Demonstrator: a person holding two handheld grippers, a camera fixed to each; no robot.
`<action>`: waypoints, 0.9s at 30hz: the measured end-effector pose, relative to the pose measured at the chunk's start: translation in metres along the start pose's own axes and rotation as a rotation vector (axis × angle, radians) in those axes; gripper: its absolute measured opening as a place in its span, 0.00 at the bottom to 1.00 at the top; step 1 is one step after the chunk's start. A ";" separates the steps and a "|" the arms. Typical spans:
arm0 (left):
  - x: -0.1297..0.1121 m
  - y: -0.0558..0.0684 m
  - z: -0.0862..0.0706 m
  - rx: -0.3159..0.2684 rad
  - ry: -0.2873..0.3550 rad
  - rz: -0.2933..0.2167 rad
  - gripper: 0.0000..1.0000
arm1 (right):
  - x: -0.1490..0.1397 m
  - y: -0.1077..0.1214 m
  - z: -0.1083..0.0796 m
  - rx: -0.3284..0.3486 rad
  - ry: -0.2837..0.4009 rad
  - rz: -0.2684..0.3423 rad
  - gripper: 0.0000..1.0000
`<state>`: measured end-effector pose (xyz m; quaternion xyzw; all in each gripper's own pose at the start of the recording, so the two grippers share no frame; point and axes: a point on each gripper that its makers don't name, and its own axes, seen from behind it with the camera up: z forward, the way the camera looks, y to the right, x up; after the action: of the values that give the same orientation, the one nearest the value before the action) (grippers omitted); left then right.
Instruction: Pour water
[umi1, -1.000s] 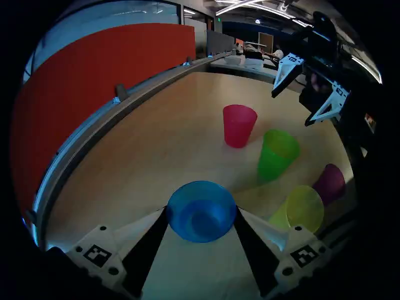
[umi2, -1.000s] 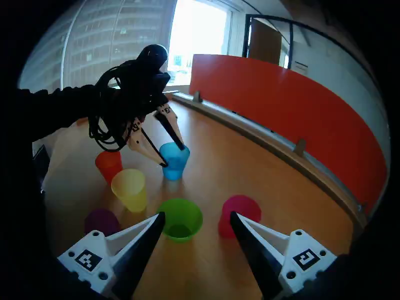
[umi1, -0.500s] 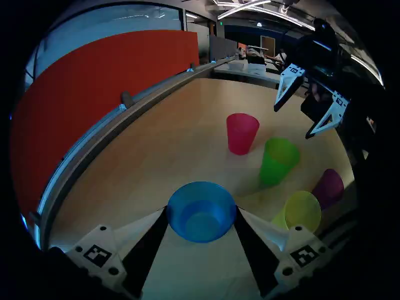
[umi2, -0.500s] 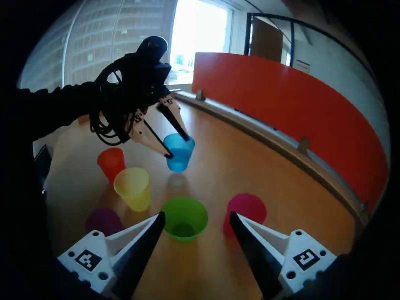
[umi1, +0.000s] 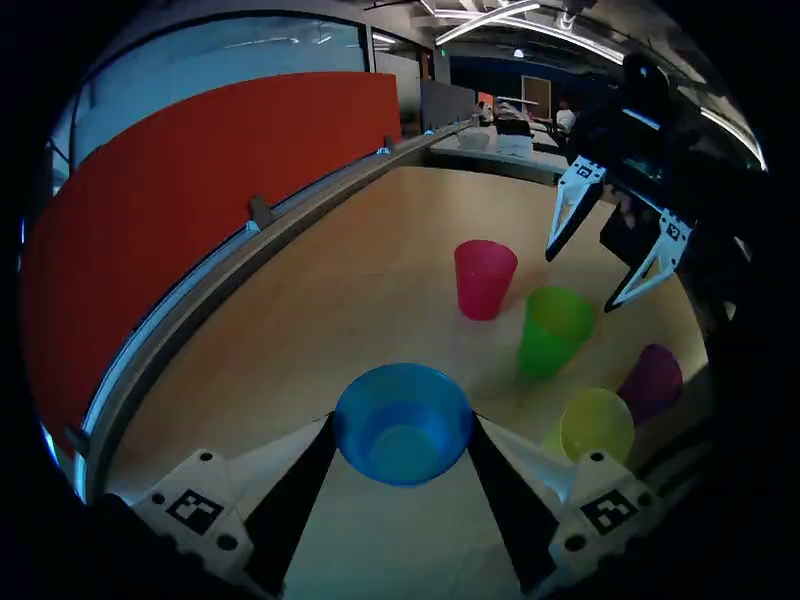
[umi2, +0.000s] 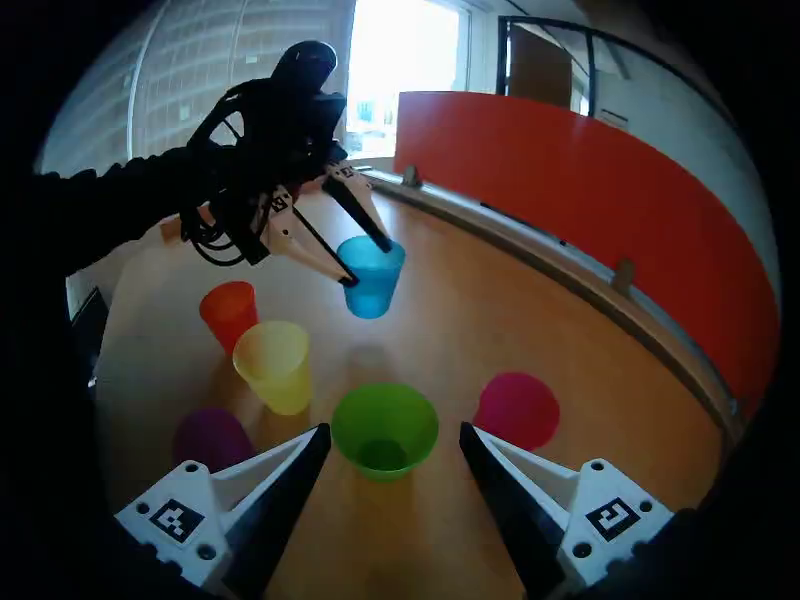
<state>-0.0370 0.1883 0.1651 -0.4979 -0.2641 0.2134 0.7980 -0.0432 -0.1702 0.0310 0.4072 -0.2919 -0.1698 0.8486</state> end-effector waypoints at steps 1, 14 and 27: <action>0.001 0.000 -0.001 0.000 0.002 0.000 0.89 | -0.001 0.000 0.001 0.001 -0.002 0.001 1.00; 0.009 -0.001 -0.007 0.004 0.021 0.009 0.89 | -0.017 -0.005 0.011 0.017 -0.027 0.009 1.00; 0.015 0.001 -0.010 0.002 0.036 0.015 0.89 | -0.020 -0.003 0.027 0.023 -0.033 0.008 1.00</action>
<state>-0.0187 0.1911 0.1637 -0.5027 -0.2458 0.2108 0.8015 -0.0758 -0.1771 0.0350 0.4128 -0.3093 -0.1697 0.8397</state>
